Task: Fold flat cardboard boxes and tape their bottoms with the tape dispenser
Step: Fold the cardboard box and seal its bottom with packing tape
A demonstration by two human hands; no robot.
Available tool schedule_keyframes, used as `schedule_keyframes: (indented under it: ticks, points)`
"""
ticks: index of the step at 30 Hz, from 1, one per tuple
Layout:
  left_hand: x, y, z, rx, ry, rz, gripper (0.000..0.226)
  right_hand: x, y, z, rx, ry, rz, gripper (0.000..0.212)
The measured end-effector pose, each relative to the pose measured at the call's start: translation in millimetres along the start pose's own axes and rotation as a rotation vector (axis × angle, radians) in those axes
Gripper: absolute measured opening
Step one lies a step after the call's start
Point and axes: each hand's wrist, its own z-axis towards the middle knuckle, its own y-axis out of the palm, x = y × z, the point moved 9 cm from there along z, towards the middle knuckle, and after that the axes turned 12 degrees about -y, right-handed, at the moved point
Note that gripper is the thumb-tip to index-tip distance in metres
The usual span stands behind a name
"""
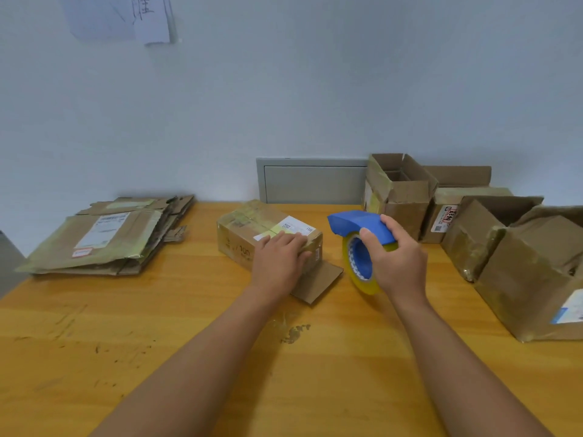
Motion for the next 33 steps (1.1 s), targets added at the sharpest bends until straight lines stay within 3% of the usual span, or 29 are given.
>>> schedule_keyframes:
  ticks: [6, 14, 19, 23, 28, 33]
  points:
    - [-12.2, -3.6, 4.6, -0.021, 0.105, 0.041, 0.026, 11.7, 19.7, -10.0, -0.02, -0.019, -0.079, 0.058]
    - [-21.2, -8.5, 7.7, 0.101, -0.017, 0.01, 0.019, 14.0, 16.8, -19.1, -0.025, -0.043, -0.083, 0.059]
    - [-22.3, -6.9, 0.5, 0.031, 0.096, -0.014, 0.034, 12.6, 14.0, -22.1, -0.018, -0.051, -0.08, 0.061]
    - [-22.0, -13.1, -10.4, 0.135, 0.107, 0.028, 0.031, 13.2, 13.9, -23.8, -0.017, -0.054, -0.079, 0.068]
    - [-29.8, -11.8, -13.5, 0.103, 0.116, -0.076, 0.039, 14.5, 12.4, -28.1, 0.01, -0.061, -0.088, 0.063]
    - [-26.2, -22.1, -22.4, 0.12, 0.199, -0.181, 0.028, 11.1, 9.0, -33.3, 0.054, -0.08, -0.056, 0.067]
